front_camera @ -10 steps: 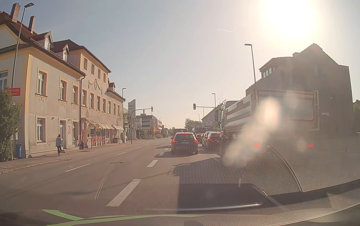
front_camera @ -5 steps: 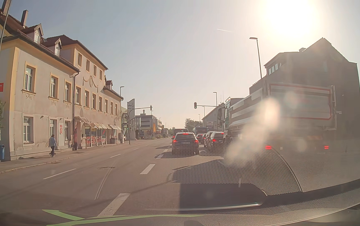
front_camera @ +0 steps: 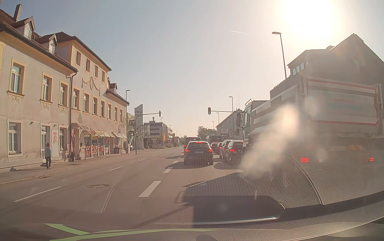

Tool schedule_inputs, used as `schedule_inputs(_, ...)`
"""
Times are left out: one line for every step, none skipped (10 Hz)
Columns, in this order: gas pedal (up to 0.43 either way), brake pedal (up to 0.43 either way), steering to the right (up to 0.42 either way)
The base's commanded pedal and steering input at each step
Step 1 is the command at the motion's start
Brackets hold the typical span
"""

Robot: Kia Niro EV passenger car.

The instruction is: Follow the waypoints while adhering to traffic rules and regulations

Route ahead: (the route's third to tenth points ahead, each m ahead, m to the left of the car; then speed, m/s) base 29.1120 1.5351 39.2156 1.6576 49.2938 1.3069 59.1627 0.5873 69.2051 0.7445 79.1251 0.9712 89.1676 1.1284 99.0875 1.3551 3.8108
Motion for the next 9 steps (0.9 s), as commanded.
schedule_inputs(0.028, 0.0, -0.001)
schedule_inputs(0.028, 0.0, -0.001)
schedule_inputs(0.028, 0.0, -0.001)
schedule_inputs(0.028, 0.0, -0.001)
schedule_inputs(0.028, 0.0, -0.001)
schedule_inputs(0.028, 0.0, -0.001)
schedule_inputs(0.028, 0.0, -0.001)
schedule_inputs(0.028, 0.0, -0.001)
schedule_inputs(0.028, 0.0, -0.001)
